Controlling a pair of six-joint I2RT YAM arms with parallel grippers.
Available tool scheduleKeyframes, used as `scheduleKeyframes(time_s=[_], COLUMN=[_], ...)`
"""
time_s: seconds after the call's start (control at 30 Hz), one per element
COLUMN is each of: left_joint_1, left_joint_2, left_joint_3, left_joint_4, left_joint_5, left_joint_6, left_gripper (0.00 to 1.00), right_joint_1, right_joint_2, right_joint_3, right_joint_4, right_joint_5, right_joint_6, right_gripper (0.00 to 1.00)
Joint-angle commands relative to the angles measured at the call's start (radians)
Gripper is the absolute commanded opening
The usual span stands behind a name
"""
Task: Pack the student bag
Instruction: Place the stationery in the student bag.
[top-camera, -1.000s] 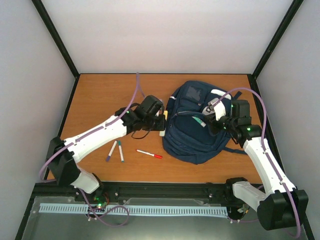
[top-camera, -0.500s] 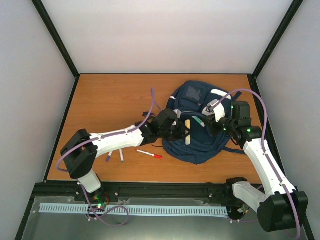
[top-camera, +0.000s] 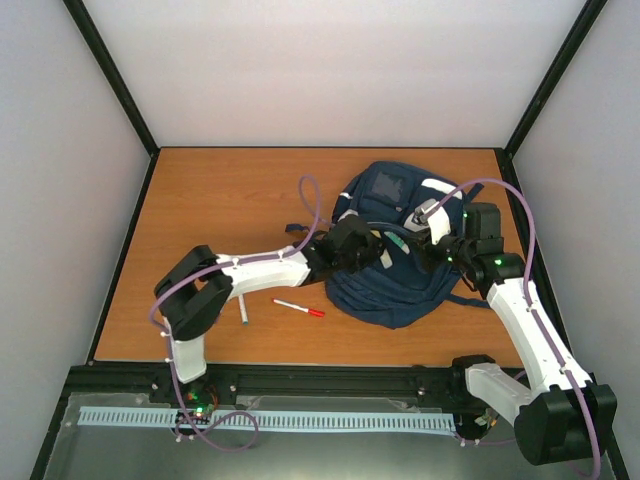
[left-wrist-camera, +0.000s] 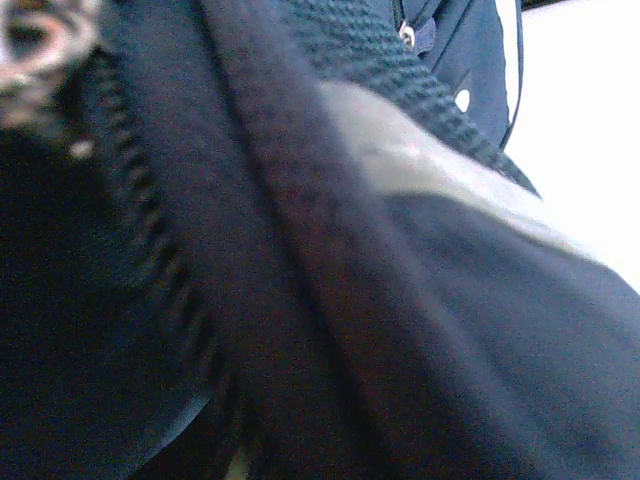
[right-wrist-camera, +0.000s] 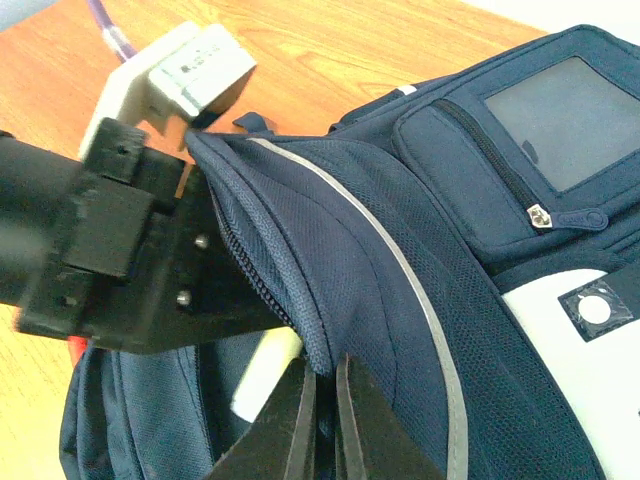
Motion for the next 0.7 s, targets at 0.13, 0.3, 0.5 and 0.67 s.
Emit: scheduleKeyframes(time_s=[0.13,0.3,0.5,0.67], left_joint_1=[0.002,0.004,0.005,0.003], left_joint_2=[0.123,0.152,0.130,0.098], left_joint_3=[0.136,0.131,0.128,0.134], left_joint_4=[0.026,0.065,0.041,0.005], left_joint_5=[-0.111,-0.103,-0.109,-0.107], left_joint_6=[-0.118,-0.140,-0.125,-0.073], left_gripper=[0.11,0.24,0.40,0.46], right_joint_1=[-0.021,-0.027,-0.028,-0.028], right_joint_2=[-0.030,-0.031,-0.026,-0.027], right_joint_3=[0.000,-0.002,0.002,0.002], right_joint_4=[0.069,0.065,0.062,0.062], right_joint_5=[-0.041,-0.053,-0.059,-0.056], right_joint_6=[-0.006,-0.007,-0.010,-0.012], right_gripper=[0.03,0.03,0.03,0.03])
